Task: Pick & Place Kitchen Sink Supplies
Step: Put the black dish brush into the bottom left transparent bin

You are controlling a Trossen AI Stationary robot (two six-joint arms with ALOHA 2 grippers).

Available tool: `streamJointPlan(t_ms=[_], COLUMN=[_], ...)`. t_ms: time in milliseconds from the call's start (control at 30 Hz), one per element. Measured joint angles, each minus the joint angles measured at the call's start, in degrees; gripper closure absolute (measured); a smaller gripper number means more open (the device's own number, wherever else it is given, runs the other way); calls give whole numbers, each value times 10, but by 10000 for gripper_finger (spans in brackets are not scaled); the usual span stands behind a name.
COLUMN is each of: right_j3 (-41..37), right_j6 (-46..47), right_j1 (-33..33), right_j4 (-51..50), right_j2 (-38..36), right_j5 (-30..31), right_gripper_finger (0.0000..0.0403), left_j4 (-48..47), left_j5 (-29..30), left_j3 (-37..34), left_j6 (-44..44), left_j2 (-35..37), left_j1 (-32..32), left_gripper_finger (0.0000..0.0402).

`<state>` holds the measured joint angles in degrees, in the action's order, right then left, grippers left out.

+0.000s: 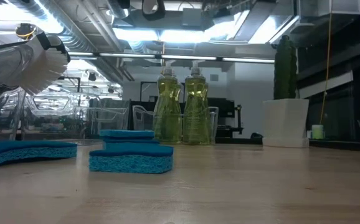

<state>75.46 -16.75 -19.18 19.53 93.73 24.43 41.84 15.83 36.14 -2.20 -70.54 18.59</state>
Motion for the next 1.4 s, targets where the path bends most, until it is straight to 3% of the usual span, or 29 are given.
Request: streamJointPlan(t_ms=[200,233,433,633,767,967,1167,1400], right_j3=[0,0,1,1,1,1,1,1], right_j6=[2,5,66,136,178,243,300,347], right_j1=[0,0,3,3,2,2,1,1], right_j4=[3,3,-14,-88,-141,-210,-274,-324], right_j2=[0,0,0,-15,-27,-27,-27,-27], right_j5=[3,2,-2,13,14,14,14,13], right_gripper_finger=[273,260,149,92,84,82,82,82], left_j4=[0,-1,-75,-201,-298,-470,-558,-561], left_j5=[-10,-10,1,3,-16,-100,-19,54], left_j3=[0,0,0,0,0,0,0,-20], left_j6=[8,10,1,-51,-113,-294,-400,-513], left_j2=[0,0,23,105,175,245,231,199], left_j1=[0,0,0,17,49,112,221,320], left_gripper_finger=[313,316,316,316,316,316,316,316])
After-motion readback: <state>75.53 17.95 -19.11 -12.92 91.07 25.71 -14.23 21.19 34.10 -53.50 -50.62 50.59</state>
